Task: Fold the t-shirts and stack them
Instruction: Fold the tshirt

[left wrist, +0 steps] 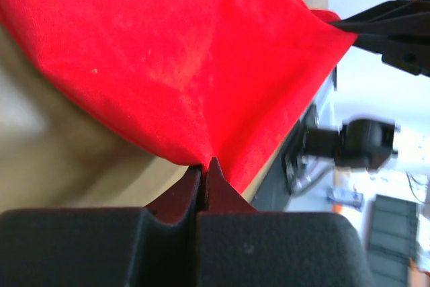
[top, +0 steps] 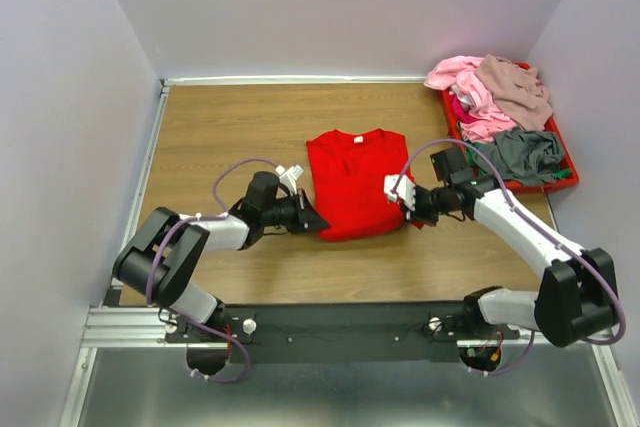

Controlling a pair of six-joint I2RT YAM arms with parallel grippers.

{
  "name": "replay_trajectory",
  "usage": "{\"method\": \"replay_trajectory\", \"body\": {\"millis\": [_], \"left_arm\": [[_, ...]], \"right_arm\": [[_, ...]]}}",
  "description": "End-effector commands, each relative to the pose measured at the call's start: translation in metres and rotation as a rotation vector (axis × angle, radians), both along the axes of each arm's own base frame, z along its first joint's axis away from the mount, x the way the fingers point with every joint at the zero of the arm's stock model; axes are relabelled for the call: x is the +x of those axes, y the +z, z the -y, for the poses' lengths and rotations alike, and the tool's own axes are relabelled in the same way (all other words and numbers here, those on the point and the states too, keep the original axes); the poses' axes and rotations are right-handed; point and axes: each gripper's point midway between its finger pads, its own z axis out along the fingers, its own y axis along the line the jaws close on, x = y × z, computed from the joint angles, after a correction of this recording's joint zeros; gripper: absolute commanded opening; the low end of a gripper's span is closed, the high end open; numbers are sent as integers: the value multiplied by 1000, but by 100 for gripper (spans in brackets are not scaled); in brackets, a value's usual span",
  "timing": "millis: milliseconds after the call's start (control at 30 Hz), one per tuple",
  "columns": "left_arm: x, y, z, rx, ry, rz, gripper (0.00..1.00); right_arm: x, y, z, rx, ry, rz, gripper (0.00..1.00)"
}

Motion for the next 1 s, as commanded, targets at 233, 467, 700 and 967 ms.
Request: {"method": "replay_trajectory", "body": {"millis": [233,467,700,967], "left_arm": [[-81,-1,-2,-6,-4,-142,0],[-18,44,-2,-30,66,-18,0],[111,102,-4,-45,136,179,0],[202,83,10,-72,130,183,0]], "right_arm": [[-97,-9,32,-118,232,-120,0],[-23,32,22,-131,85,25,0],[110,63,6,-156,-130,220,0],[214,35,8,-186,-372,260,0]]}}
